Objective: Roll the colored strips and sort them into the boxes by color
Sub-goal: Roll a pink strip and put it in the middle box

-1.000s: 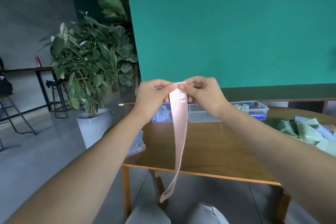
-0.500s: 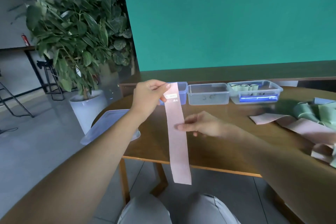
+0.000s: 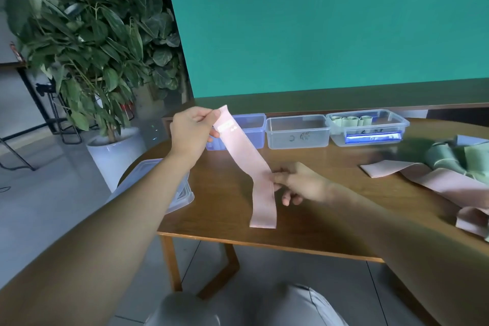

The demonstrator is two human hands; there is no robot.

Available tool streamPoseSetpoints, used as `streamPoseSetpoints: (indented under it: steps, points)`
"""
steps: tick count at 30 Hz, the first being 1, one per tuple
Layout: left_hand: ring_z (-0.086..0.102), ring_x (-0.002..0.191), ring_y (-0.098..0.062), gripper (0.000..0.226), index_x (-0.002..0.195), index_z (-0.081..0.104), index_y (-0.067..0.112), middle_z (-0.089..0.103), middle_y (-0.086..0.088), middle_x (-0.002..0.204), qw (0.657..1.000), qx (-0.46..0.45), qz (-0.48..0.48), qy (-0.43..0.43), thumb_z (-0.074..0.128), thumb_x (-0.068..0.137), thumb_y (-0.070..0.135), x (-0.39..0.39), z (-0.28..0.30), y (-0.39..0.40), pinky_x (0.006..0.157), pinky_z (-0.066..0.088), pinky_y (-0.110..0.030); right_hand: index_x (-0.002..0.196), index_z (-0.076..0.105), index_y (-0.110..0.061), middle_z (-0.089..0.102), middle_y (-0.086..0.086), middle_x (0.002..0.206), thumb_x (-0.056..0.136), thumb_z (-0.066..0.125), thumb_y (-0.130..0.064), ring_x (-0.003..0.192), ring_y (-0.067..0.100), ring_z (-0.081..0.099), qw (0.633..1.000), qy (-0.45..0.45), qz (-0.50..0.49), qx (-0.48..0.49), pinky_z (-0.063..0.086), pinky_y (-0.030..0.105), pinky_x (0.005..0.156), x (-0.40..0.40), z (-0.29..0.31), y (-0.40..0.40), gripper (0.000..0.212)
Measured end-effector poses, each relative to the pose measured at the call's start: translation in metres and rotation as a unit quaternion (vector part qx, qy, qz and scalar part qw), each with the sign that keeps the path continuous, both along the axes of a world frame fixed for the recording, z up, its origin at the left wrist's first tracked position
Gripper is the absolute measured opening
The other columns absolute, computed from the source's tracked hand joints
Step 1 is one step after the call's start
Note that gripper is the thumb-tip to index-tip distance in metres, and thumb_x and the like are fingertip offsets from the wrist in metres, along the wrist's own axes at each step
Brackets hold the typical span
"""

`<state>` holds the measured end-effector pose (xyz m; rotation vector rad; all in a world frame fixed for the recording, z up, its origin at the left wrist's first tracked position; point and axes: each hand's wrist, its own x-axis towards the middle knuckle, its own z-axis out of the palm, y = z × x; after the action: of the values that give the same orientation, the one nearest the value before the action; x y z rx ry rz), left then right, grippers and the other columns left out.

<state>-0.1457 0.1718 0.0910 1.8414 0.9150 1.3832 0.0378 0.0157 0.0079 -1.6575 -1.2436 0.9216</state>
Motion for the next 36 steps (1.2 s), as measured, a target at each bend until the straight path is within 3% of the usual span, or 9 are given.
streamPoseSetpoints:
  steps: [5, 7, 13, 16, 20, 26, 30, 33, 36]
  points:
    - [0.067, 0.058, -0.018, 0.015, 0.094, 0.075, 0.011, 0.074, -0.008, 0.075, 1.0, 0.003, -0.004, -0.017, 0.069, 0.093, 0.025, -0.006, 0.013, 0.002, 0.055, 0.051, -0.027, 0.111, 0.064, -0.01, 0.057, -0.008, 0.059, 0.099, 0.063, -0.038, 0.05, 0.013, 0.046, 0.999, 0.028, 0.017, 0.004, 0.027, 0.023, 0.046, -0.002, 0.001, -0.003, 0.031]
    - [0.067, 0.057, -0.018, 0.016, 0.094, 0.074, 0.01, 0.074, -0.009, 0.074, 1.0, 0.007, -0.001, -0.015, 0.069, 0.093, 0.025, -0.01, 0.018, 0.002, 0.051, 0.05, -0.023, 0.107, 0.07, -0.012, 0.06, -0.009, 0.067, 0.087, 0.077, -0.046, 0.052, 0.009, 0.047, 0.999, 0.003, 0.046, -0.001, 0.03, 0.018, 0.045, -0.007, -0.001, -0.008, 0.04]
    - [0.068, 0.058, -0.02, 0.015, 0.092, 0.072, 0.012, 0.074, -0.007, 0.075, 1.0, 0.012, 0.02, 0.01, 0.067, 0.094, 0.026, -0.031, 0.016, 0.007, 0.047, 0.048, -0.026, 0.092, 0.082, -0.02, 0.077, -0.009, 0.086, 0.082, 0.084, -0.033, 0.072, 0.003, 0.065, 0.998, -0.048, 0.048, 0.0, 0.044, 0.012, 0.065, -0.003, -0.002, -0.01, 0.017]
    - [0.069, 0.062, -0.025, 0.02, 0.09, 0.07, 0.013, 0.074, -0.006, 0.074, 0.998, -0.007, 0.055, 0.01, 0.063, 0.096, 0.031, -0.044, 0.007, 0.016, 0.052, 0.049, -0.03, 0.096, 0.081, -0.014, 0.075, -0.005, 0.084, 0.086, 0.079, -0.036, 0.072, 0.007, 0.063, 0.999, -0.026, 0.011, 0.015, 0.045, 0.017, 0.068, 0.013, 0.004, -0.013, 0.024]
    - [0.071, 0.072, -0.024, 0.021, 0.088, 0.068, 0.019, 0.073, -0.003, 0.068, 0.995, -0.008, 0.092, 0.028, 0.058, 0.098, 0.035, -0.055, -0.008, 0.02, 0.073, 0.058, -0.042, 0.104, 0.079, -0.016, 0.074, 0.001, 0.095, 0.087, 0.079, -0.032, 0.084, 0.013, 0.065, 0.999, 0.022, 0.022, 0.011, 0.05, 0.024, 0.07, 0.034, 0.015, -0.019, 0.024]
    - [0.071, 0.072, -0.022, 0.01, 0.098, 0.064, 0.015, 0.074, -0.012, 0.091, 0.992, -0.052, 0.112, 0.001, 0.055, 0.1, 0.015, -0.065, -0.028, 0.011, 0.078, 0.06, -0.04, 0.121, 0.067, -0.01, 0.072, 0.013, 0.113, 0.086, 0.078, -0.01, 0.102, 0.024, 0.067, 0.996, 0.085, 0.029, -0.01, 0.053, 0.033, 0.09, 0.055, 0.033, -0.027, 0.037]
    - [0.07, 0.065, -0.017, 0.019, 0.114, 0.056, 0.021, 0.074, -0.003, 0.076, 0.993, -0.036, 0.106, 0.033, 0.054, 0.098, 0.011, -0.069, -0.047, -0.009, 0.061, 0.05, -0.026, 0.113, 0.068, 0.005, 0.059, 0.01, 0.079, 0.085, 0.08, -0.008, 0.064, 0.016, 0.051, 0.986, 0.09, -0.113, 0.088, 0.043, 0.025, 0.058, 0.06, 0.032, -0.016, 0.033]
    - [0.064, 0.054, -0.019, 0.026, 0.104, 0.06, 0.031, 0.068, -0.008, 0.06, 0.995, -0.055, 0.052, 0.069, 0.052, 0.096, 0.008, -0.066, -0.062, -0.025, 0.055, 0.049, -0.032, 0.104, 0.067, -0.003, 0.065, 0.008, 0.084, 0.085, 0.082, -0.014, 0.062, 0.015, 0.055, 0.962, 0.069, -0.217, 0.15, 0.041, 0.021, 0.05, 0.059, 0.037, 0.001, 0.027]
    - [0.065, 0.052, -0.021, 0.035, 0.092, 0.072, 0.032, 0.069, -0.006, 0.065, 0.993, -0.08, 0.003, 0.084, 0.05, 0.095, 0.005, -0.064, -0.071, -0.035, 0.048, 0.047, -0.031, 0.083, 0.055, -0.014, 0.059, 0.003, 0.073, 0.087, 0.081, -0.022, 0.056, 0.015, 0.05, 0.95, -0.001, -0.258, 0.175, 0.038, 0.021, 0.047, 0.057, 0.046, 0.018, 0.027]
